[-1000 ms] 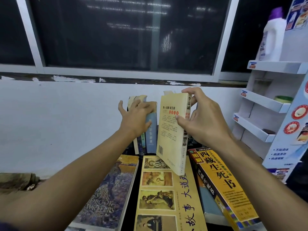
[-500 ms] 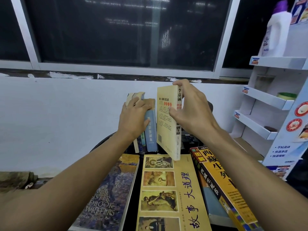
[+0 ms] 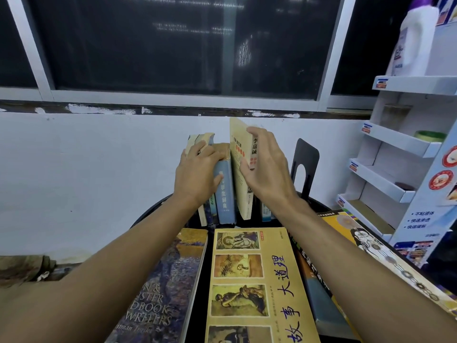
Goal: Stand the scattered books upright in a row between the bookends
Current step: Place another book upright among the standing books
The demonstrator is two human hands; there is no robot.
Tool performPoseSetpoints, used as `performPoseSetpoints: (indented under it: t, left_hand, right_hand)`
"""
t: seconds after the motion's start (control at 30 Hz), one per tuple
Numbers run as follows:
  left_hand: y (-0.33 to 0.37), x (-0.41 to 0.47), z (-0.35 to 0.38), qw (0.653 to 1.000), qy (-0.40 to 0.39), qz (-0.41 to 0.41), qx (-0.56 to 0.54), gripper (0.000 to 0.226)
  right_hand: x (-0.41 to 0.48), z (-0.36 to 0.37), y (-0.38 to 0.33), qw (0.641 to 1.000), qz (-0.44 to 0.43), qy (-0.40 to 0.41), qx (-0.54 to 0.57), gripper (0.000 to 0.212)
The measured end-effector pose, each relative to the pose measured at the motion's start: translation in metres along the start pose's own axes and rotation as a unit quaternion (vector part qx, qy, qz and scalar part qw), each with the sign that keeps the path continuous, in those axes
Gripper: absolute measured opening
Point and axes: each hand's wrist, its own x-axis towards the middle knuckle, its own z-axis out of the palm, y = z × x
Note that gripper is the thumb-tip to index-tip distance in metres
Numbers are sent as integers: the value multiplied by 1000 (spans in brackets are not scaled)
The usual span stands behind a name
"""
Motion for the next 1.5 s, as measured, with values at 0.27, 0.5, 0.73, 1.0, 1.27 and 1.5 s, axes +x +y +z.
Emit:
performPoseSetpoints:
  t: [0.27,0.5,0.73,1.0,1.27,1.5]
  left_hand:
    - [-2,0,2,1000,2,3,-3,49]
    - [-3,0,3,1000,3,5,-5,49]
    - [-4,1,4,1000,1,6,-4,50]
    - [-3,1,3,1000,-1,1,-4,49]
    - [1,1,1,1000,1,-2,-3,49]
    - [1,1,1,1000,0,-3,3,49]
  right_hand:
    - [-14,34,20,1000,2,21,0,55]
    - [-18,50,29,1000,15,13,4,55]
    - [-20,51,38,998,61,2,21,56]
    - [-11,35,47,985,38,-156,56,67]
    - [-8,31,49,974,57,-210,66,84]
    - [-7,42,50,979,41,-192,61,83]
